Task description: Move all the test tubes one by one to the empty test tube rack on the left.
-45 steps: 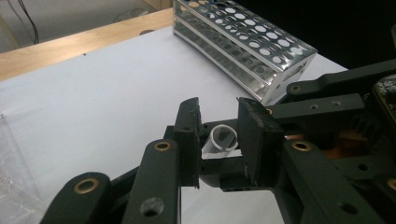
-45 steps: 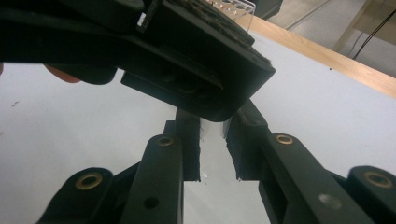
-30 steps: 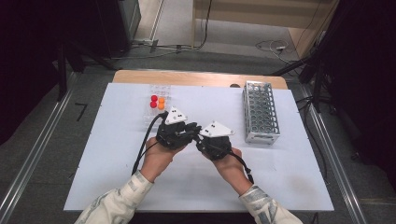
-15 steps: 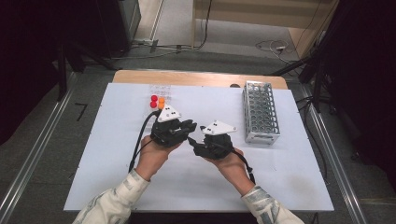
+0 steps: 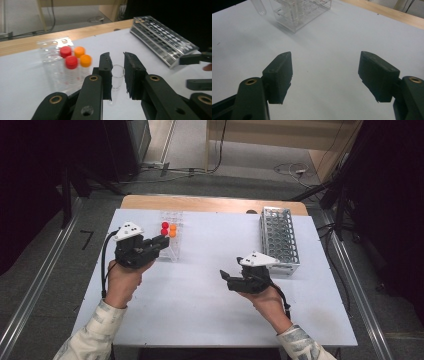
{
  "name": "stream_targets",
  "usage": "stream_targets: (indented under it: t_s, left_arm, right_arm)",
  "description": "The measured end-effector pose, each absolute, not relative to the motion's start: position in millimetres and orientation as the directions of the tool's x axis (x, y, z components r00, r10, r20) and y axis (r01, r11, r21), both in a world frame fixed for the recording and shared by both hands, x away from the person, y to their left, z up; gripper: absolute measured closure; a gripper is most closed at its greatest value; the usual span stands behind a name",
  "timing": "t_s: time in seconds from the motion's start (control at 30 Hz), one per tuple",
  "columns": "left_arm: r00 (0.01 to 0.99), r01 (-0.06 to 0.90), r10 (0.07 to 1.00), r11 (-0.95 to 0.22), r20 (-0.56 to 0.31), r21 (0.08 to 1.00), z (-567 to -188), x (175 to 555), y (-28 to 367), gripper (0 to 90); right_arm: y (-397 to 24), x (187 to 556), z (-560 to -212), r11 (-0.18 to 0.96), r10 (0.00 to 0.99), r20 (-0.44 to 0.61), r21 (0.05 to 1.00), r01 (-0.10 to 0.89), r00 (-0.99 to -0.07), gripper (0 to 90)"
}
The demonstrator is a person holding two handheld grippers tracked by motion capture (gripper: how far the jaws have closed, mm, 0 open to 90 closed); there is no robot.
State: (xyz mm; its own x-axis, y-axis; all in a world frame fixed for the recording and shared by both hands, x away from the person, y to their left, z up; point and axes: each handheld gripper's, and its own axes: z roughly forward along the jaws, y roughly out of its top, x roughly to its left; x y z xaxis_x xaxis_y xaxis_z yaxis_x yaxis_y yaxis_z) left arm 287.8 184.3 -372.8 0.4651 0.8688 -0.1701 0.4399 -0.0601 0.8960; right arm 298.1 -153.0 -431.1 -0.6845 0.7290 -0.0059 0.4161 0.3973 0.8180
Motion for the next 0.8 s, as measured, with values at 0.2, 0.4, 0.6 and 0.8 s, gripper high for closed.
stream_targets:
  t_s: [0.2, 0.4, 0.6, 0.8]
  left_arm:
    - [0.402, 0.434, 0.904, -0.049, -0.145, 0.900, -369, 299, 200, 77.1]
    - [0.347, 0.431, 0.930, -0.044, -0.120, 0.901, -366, 315, 206, 77.0]
    - [0.306, 0.412, 0.948, -0.054, -0.082, 0.909, -368, 327, 204, 77.0]
    - [0.287, 0.426, 0.957, -0.080, -0.051, 0.901, -373, 334, 202, 77.0]
  right_arm:
    - [-166, 297, -430, 0.387, 0.741, 0.000, 0.818, 0.425, -0.672, 24.0]
    - [-175, 296, -430, 0.380, 0.749, 0.001, 0.819, 0.431, -0.662, 24.1]
    - [-180, 296, -429, 0.373, 0.757, 0.005, 0.818, 0.438, -0.653, 24.1]
    - [-182, 296, -429, 0.368, 0.760, 0.008, 0.819, 0.440, -0.650, 24.3]
